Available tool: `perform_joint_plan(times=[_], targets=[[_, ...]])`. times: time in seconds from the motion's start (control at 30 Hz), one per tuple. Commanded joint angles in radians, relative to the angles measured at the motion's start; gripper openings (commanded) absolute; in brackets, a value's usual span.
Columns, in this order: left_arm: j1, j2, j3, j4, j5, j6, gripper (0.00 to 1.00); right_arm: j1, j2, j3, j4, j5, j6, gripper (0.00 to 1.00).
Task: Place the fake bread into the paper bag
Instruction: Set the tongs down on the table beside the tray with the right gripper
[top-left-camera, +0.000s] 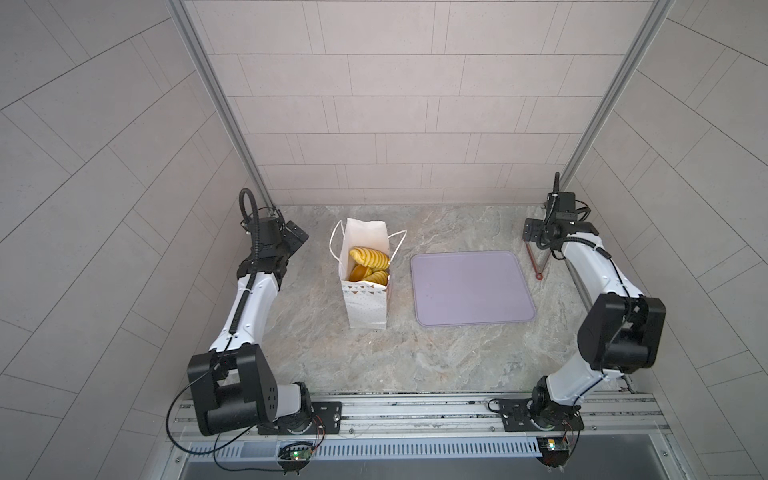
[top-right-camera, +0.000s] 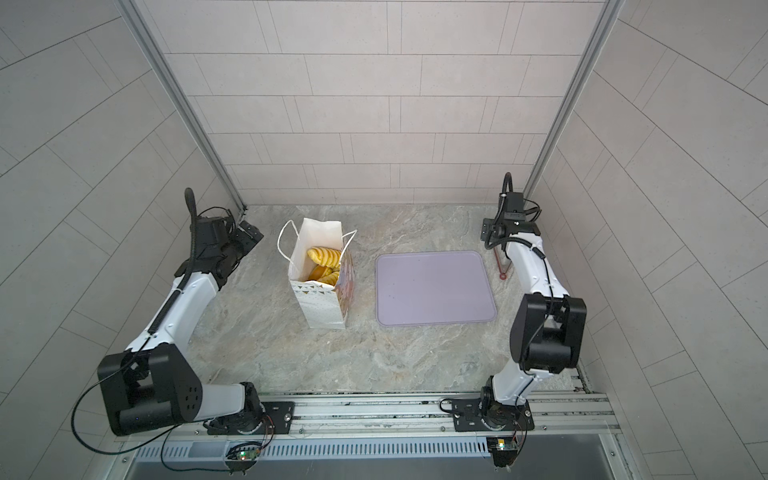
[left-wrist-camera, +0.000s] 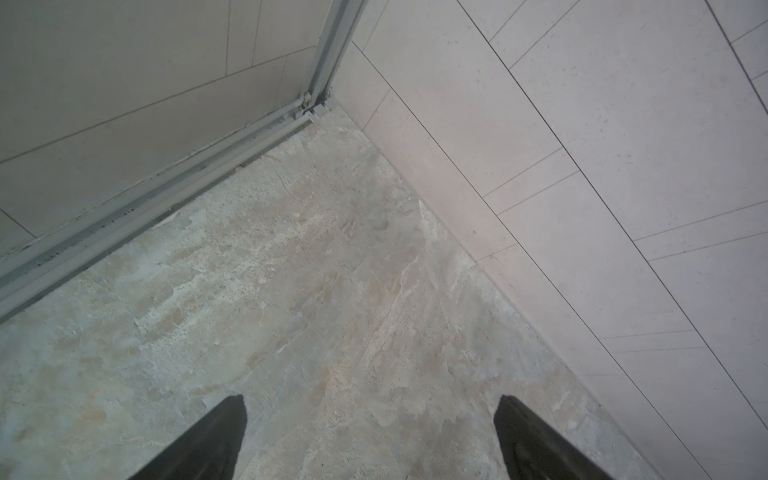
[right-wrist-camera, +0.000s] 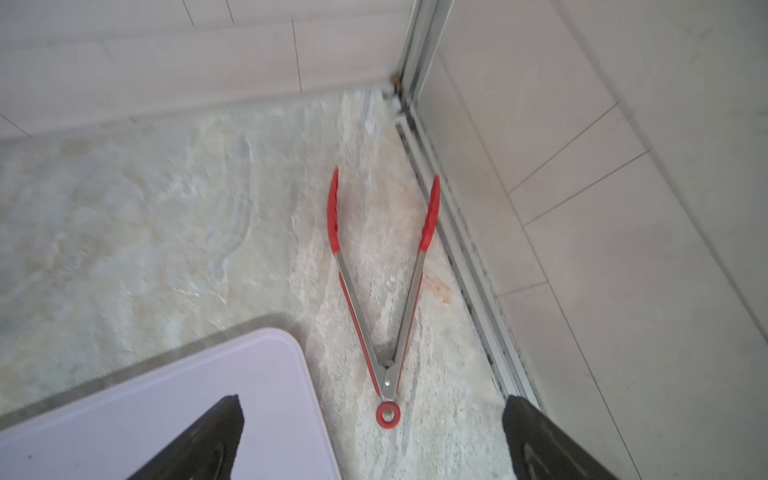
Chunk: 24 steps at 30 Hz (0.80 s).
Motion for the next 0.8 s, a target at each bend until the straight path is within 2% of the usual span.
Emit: perform_joint_plan(times=[0.0, 0.1, 0.17, 0.2, 0.27, 0.3, 0.4, 0.5, 0.57, 0.63, 0.67, 0.73, 0.77], targets=[[-0.021, -0.008, -0.035, 0.133, -0.117, 0.069, 1.0, 0.022, -0.159, -0.208, 0.363, 0.065, 0.029, 0.99], [-0.03, -0.017, -0.103, 0.302, -0.123, 0.159, 1.0, 0.05, -0.295, -0.396, 0.625, 0.133, 0.04, 0.99], [-0.031, -0.011, -0.147, 0.394, -0.116, 0.234, 1.0, 0.047, -0.376, -0.505, 0.711, 0.153, 0.103, 0.99], [-0.03, -0.004, -0.158, 0.414, -0.151, 0.251, 1.0, 0.047, -0.426, -0.565, 0.741, 0.168, 0.13, 0.99], [-0.03, 0.022, -0.166, 0.4, -0.208, 0.297, 1.0, 0.045, -0.48, -0.687, 0.88, 0.172, 0.104, 0.99], [-0.032, 0.037, -0.173, 0.395, -0.217, 0.332, 1.0, 0.047, -0.487, -0.723, 0.873, 0.187, 0.093, 0.99], [-0.056, 0.063, -0.247, 0.444, -0.257, 0.394, 1.0, 0.066, -0.447, -0.75, 0.762, 0.247, 0.065, 0.99], [-0.097, 0.088, -0.359, 0.572, -0.324, 0.448, 1.0, 0.129, -0.381, -0.852, 0.935, 0.325, -0.013, 0.99], [-0.122, 0.113, -0.402, 0.655, -0.362, 0.477, 1.0, 0.18, -0.309, -0.863, 0.976, 0.373, -0.083, 0.99], [-0.13, 0.104, -0.378, 0.614, -0.354, 0.472, 1.0, 0.217, -0.24, -0.869, 1.029, 0.391, -0.137, 0.99], [-0.133, 0.115, -0.379, 0.651, -0.339, 0.473, 1.0, 0.235, -0.228, -0.837, 0.959, 0.408, -0.128, 0.99], [-0.141, 0.147, -0.389, 0.72, -0.316, 0.487, 1.0, 0.237, -0.208, -0.793, 0.867, 0.382, -0.029, 1.0], [-0.146, 0.149, -0.397, 0.724, -0.304, 0.476, 1.0, 0.241, -0.184, -0.811, 0.928, 0.344, -0.09, 1.0]])
